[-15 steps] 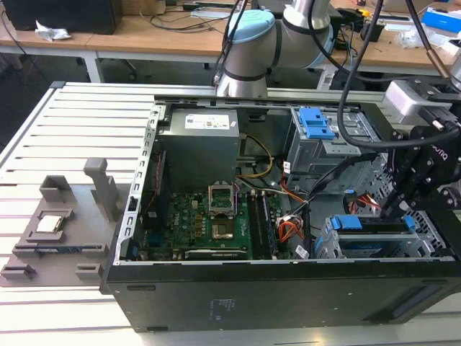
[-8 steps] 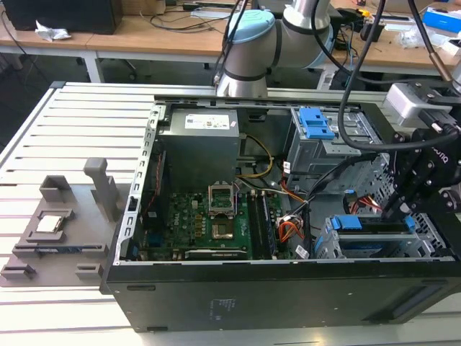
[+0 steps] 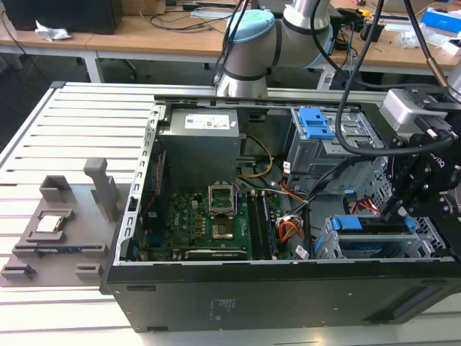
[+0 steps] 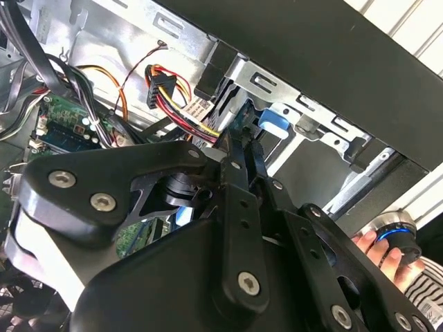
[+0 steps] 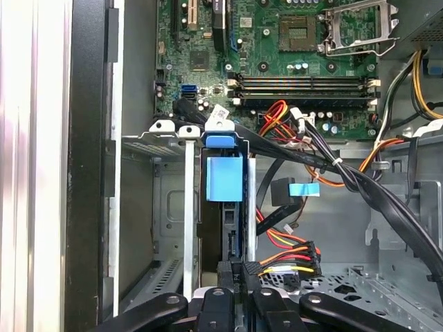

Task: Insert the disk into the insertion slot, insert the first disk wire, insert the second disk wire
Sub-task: 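Insert the first disk wire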

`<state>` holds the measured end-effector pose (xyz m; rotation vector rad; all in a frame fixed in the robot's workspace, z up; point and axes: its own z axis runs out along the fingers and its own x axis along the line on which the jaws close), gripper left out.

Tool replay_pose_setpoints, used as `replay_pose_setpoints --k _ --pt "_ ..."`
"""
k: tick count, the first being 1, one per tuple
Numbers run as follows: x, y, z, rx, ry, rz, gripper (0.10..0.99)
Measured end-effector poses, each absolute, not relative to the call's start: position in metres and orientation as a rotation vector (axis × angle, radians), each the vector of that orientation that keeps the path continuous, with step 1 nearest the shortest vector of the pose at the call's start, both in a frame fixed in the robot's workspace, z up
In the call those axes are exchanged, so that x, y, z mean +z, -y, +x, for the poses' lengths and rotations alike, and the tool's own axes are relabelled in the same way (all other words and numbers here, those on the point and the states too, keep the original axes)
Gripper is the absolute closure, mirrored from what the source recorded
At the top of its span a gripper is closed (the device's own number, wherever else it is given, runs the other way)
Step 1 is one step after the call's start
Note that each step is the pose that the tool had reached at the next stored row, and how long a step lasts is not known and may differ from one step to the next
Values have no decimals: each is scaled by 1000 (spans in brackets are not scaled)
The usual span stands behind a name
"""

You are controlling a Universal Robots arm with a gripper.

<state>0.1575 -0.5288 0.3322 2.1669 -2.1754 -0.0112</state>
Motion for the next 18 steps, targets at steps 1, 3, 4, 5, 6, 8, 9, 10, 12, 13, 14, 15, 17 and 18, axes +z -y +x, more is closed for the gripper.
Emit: replay_pose_setpoints --k 1,3,4,5,6,8,9,10,12,13,14,15,17,18 --pt "332 529 158 -11 2175 2167 918" --pt "332 529 157 -11 2175 2167 918" --pt "332 529 157 -11 2176 2167 918" --pt "332 529 157 -11 2176 2167 918" --pt "332 529 157 -12 2176 2167 918" --pt "331 529 157 -14 2177 2168 906" --pt "331 529 157 -12 2176 2167 839" --pt "333 529 157 -12 2176 2167 839" --pt "338 529 157 -12 2176 2167 839" --pt "341 529 157 -12 2176 2167 839" --pt "345 529 157 -12 2176 2167 839" --pt "350 529 157 -12 2176 2167 839" --pt "354 529 157 -11 2176 2167 839" --pt "354 529 157 -12 2176 2167 859"
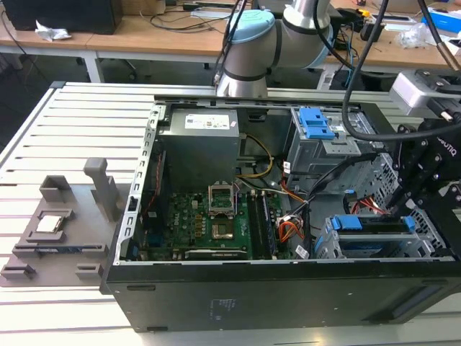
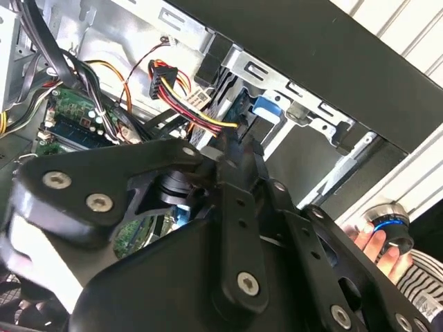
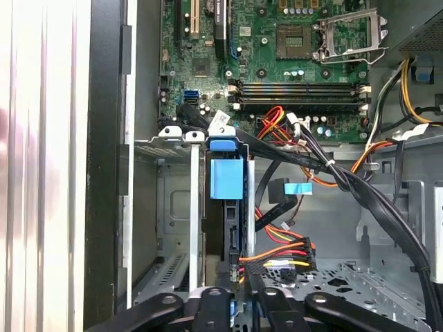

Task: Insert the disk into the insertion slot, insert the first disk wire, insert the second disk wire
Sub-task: 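Insert the first disk wire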

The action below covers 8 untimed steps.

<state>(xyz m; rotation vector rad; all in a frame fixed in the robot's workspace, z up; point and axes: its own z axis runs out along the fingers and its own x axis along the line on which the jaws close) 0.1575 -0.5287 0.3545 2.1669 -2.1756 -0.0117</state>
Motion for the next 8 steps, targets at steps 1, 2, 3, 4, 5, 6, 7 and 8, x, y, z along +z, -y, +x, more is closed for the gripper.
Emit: replay_pose_setpoints --k 1,2,3,4,5,6,7,8 --pt "355 529 157 -12 2176 2167 925" --pt "355 529 157 -12 2176 2167 925" --pt "356 529 157 -12 2176 2167 980" --pt "356 529 157 -12 2176 2167 980" --pt "357 529 157 -11 2176 2167 980" --pt "357 529 157 -11 2176 2167 980" --pt "358 529 157 -11 2176 2167 980" --pt "359 529 157 -11 2176 2167 980"
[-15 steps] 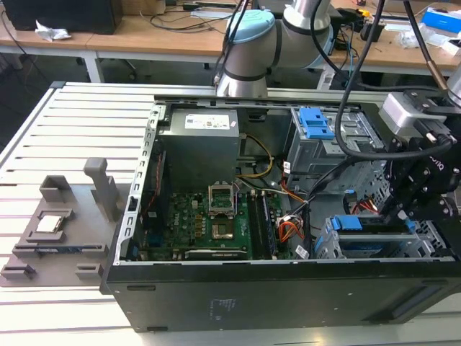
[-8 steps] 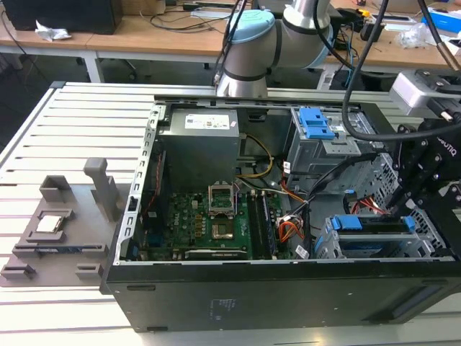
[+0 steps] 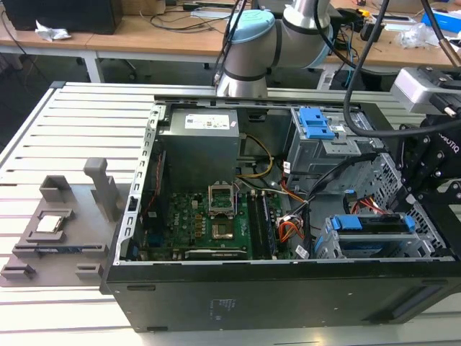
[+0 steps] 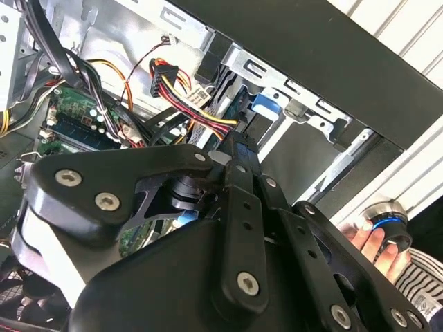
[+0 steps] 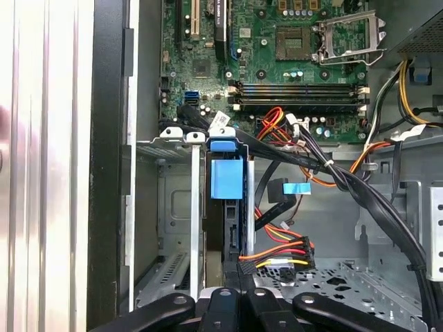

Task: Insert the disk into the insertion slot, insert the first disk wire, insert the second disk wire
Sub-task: 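Insert the first disk wire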

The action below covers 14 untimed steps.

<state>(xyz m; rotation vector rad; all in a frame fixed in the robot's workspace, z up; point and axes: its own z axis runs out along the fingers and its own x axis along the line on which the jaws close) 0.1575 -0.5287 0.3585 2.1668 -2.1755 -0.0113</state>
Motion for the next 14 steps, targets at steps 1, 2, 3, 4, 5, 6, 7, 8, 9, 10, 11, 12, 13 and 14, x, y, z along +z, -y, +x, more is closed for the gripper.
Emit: replay_pose_setpoints --k 1,2,3,4,5,6,7,8,9,10,11,12,13,14 --pt "359 529 157 -11 2176 2167 980" --pt "360 529 157 -11 2176 2167 980" --pt "361 529 157 -12 2176 2167 980" --pt "362 529 157 -12 2176 2167 980" --pt "363 529 157 -12 2176 2167 980" --pt "363 529 157 -11 2176 2167 980" --pt "364 529 157 -11 2176 2167 980" --pt "366 529 157 -11 2176 2167 980" --pt "367 529 157 -11 2176 2167 980" --pt "368 529 157 -11 2176 2167 980" --pt "370 529 157 -12 2176 2167 980" --pt "373 529 157 -11 2176 2167 980" --pt "375 529 157 -11 2176 2167 980" --pt "378 529 157 -11 2176 2167 980"
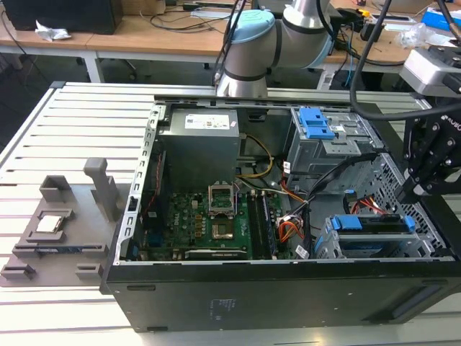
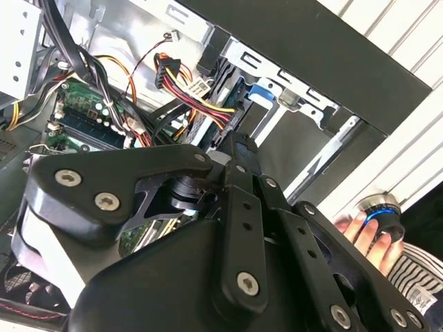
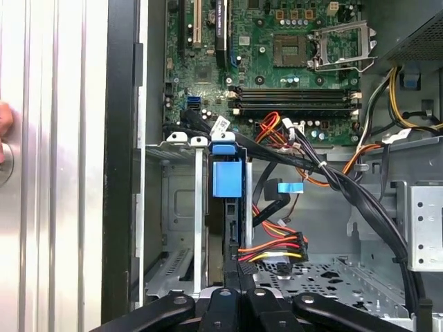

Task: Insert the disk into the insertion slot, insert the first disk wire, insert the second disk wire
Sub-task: 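Insert the first disk wire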

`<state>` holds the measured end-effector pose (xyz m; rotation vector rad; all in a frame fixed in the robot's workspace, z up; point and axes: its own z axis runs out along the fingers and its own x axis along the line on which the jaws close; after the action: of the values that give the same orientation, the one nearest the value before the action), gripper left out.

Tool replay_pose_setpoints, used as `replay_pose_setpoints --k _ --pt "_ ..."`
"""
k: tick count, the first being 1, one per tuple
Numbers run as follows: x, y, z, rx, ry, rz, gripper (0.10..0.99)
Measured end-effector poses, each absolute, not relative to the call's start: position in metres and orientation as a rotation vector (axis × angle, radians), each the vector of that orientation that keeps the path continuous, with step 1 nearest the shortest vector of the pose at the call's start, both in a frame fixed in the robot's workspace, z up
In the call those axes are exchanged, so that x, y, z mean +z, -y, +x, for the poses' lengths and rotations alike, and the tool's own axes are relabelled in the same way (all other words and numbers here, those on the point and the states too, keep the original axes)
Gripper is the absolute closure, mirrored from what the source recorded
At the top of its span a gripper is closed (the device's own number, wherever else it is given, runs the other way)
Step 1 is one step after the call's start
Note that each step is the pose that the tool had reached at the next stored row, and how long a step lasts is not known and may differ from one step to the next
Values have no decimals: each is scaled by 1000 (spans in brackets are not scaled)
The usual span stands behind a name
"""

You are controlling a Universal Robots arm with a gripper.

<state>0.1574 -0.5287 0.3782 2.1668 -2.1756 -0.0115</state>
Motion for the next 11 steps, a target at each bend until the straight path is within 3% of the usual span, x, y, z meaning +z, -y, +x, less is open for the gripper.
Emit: replay_pose_setpoints --k 11 --pt "380 529 157 -12 2176 2167 980"
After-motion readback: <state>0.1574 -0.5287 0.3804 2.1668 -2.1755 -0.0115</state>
